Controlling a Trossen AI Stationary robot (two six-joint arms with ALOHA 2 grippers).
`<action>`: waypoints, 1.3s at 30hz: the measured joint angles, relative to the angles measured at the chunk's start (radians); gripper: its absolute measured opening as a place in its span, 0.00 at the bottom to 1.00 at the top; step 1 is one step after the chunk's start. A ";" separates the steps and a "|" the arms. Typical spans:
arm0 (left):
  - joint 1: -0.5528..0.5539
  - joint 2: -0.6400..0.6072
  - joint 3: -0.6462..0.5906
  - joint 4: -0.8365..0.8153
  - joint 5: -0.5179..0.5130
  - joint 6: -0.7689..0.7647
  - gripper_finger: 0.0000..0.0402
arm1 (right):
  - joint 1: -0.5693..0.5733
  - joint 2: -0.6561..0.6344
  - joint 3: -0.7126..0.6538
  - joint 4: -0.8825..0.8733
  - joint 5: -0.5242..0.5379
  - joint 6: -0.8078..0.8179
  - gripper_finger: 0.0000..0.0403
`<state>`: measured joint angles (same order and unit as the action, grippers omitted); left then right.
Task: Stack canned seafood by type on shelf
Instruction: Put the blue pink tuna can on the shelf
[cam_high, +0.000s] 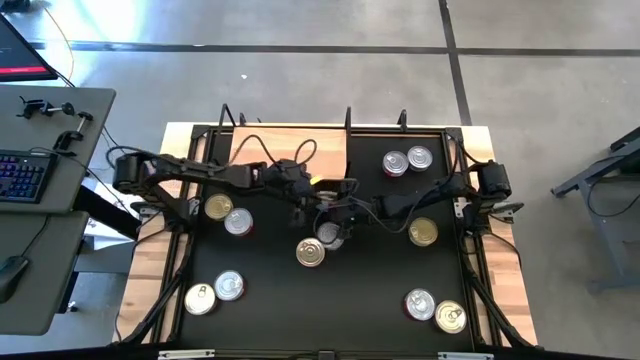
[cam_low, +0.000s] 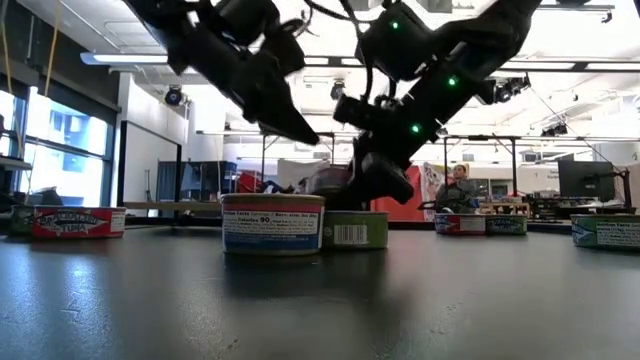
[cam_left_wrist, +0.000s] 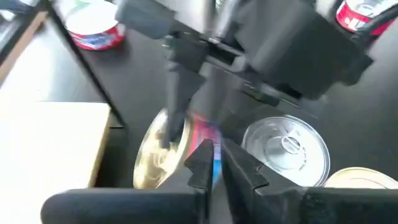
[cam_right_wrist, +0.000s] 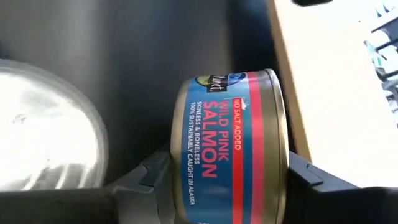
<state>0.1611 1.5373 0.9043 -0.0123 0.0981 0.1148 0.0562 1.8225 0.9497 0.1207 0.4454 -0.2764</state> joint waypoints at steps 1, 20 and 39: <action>0.008 -0.024 0.000 -0.025 -0.002 0.006 0.09 | 0.002 -0.001 0.008 0.005 -0.005 0.002 0.42; -0.132 -0.032 -0.002 0.008 -0.089 0.622 0.61 | 0.085 -0.039 0.029 -0.073 0.035 0.310 0.42; -0.143 0.066 0.001 0.046 -0.266 0.444 0.69 | 0.108 -0.040 0.008 -0.004 0.112 0.322 0.42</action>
<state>0.0177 1.6035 0.9054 0.0340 -0.1678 0.5585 0.1642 1.7821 0.9581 0.1166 0.5573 0.0457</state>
